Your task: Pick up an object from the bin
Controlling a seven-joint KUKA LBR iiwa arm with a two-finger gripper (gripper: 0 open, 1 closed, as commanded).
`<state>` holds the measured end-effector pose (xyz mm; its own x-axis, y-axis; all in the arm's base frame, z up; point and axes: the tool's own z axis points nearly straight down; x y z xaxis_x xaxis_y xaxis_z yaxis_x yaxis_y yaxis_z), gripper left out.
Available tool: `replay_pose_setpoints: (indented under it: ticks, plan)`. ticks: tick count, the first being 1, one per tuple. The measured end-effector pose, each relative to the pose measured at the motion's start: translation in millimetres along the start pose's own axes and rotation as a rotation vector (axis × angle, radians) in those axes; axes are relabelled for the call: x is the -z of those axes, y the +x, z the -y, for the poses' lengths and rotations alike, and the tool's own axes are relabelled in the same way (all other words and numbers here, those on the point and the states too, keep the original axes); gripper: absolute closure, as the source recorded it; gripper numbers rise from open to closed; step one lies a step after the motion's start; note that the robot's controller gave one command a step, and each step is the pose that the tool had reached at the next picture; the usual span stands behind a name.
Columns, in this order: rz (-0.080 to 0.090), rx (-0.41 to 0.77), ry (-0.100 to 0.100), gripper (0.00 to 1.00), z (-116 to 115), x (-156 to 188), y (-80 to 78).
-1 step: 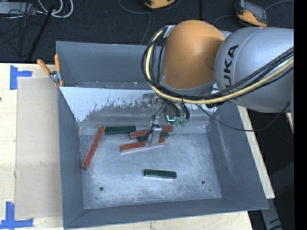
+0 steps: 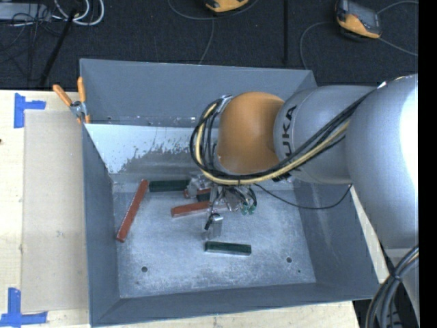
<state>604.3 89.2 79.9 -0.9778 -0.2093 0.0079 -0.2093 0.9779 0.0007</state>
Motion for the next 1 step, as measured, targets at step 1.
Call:
replay_pose_setpoints:
  ticks: [1]
  plan:
    - [0.006,-0.004,0.000,1.00,0.7,3.8,-1.8]
